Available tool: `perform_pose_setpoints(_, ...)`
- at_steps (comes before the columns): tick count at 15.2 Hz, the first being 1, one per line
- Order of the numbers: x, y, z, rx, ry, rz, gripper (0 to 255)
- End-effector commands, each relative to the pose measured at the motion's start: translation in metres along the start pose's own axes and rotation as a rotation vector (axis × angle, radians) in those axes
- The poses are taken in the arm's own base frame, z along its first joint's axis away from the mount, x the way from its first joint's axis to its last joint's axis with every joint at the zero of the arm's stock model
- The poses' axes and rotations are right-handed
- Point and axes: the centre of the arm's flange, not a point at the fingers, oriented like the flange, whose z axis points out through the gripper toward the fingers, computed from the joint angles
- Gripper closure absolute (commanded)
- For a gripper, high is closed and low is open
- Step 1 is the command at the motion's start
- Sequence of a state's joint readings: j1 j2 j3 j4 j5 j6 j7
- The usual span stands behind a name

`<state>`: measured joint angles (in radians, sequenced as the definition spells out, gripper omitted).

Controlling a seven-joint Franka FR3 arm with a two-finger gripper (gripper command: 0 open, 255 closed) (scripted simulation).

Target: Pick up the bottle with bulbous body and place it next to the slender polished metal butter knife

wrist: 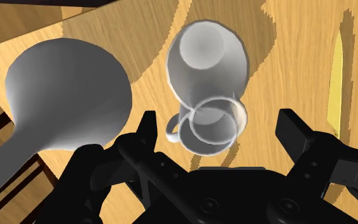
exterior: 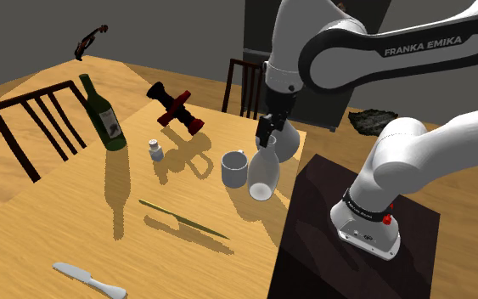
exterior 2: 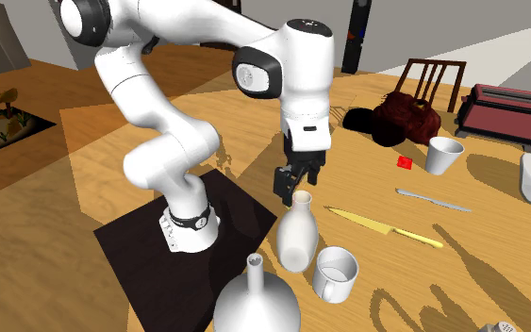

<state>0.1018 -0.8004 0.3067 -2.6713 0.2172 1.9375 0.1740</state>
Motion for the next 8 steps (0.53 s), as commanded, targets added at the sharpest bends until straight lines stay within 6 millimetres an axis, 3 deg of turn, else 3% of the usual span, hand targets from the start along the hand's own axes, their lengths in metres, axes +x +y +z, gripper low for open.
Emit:
perform_pose_setpoints(1, -0.001, -0.003, 0.011, -0.002, 0.0, -0.001, 0)
perform_pose_setpoints(6, -0.001, -0.003, 0.041, -0.002, 0.0, -0.001, 0)
perform_pose_setpoints(8, -0.001, -0.003, 0.041, -0.002, 0.0, -0.001, 0)
